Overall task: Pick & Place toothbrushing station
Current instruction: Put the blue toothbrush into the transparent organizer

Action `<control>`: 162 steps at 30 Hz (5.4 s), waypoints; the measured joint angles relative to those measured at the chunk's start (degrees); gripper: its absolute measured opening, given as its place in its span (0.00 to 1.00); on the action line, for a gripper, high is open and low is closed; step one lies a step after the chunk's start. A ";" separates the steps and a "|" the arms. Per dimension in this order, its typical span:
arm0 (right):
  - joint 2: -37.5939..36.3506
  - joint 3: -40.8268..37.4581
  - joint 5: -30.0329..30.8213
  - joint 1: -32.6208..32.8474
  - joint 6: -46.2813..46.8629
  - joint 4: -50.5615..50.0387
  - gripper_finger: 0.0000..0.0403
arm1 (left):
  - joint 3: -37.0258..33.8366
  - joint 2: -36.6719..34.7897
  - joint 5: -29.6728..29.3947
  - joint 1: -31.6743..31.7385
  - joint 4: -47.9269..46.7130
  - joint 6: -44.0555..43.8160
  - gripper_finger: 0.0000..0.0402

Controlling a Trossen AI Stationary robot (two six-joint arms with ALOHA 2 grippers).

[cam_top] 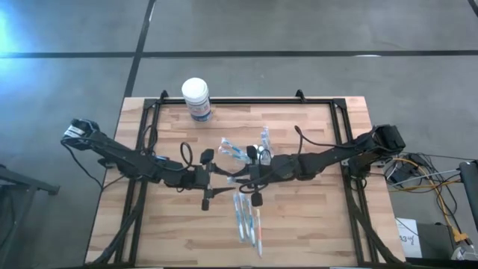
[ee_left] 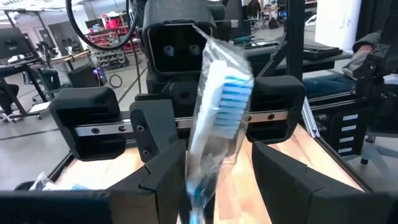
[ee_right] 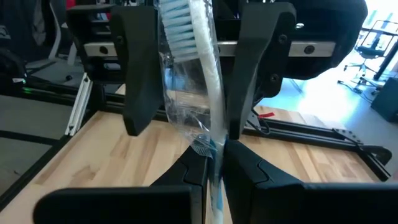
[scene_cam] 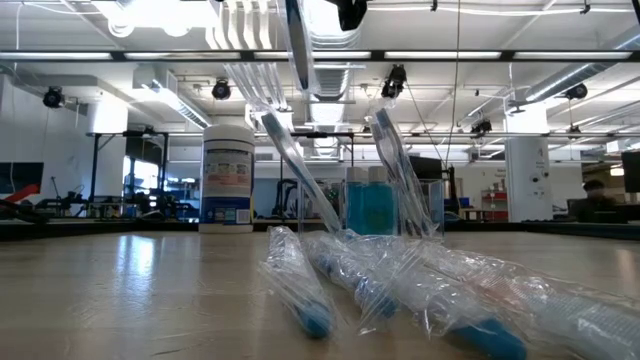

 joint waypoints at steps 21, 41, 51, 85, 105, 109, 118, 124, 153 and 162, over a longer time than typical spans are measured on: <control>-0.14 0.04 0.28 0.20 -1.55 2.24 0.24 | -0.01 -0.33 -0.17 1.10 2.83 3.34 0.04; -21.62 -6.01 0.23 3.71 9.90 -13.43 0.55 | -9.45 -25.50 -0.41 -0.83 -7.66 0.02 0.04; -43.42 -23.70 4.74 3.63 4.92 -7.15 0.15 | -26.67 -37.49 0.28 -0.89 3.43 -2.06 0.04; -45.72 -55.54 13.43 2.06 2.64 30.97 0.02 | -25.72 5.16 4.33 14.64 42.57 7.97 0.04; -45.72 -55.59 13.40 2.06 1.44 28.39 0.02 | -17.15 18.70 11.20 25.10 44.72 1.58 0.04; -45.72 -55.59 13.40 2.06 1.51 28.41 0.02 | -15.46 22.33 10.95 25.10 45.43 0.93 0.04; -45.72 -55.59 13.40 2.06 1.68 28.41 0.02 | -14.70 26.27 10.14 25.07 46.22 0.78 0.04; -45.72 -55.59 13.40 2.06 1.71 28.40 0.02 | -14.77 26.73 10.11 25.10 45.29 -0.22 0.13; -45.72 -55.59 13.40 2.04 2.14 28.41 0.02 | -15.09 1.36 11.46 24.88 24.29 2.34 0.37; -45.72 -55.59 13.40 2.04 2.81 28.48 0.02 | -19.97 0.10 11.22 24.61 25.14 4.14 0.03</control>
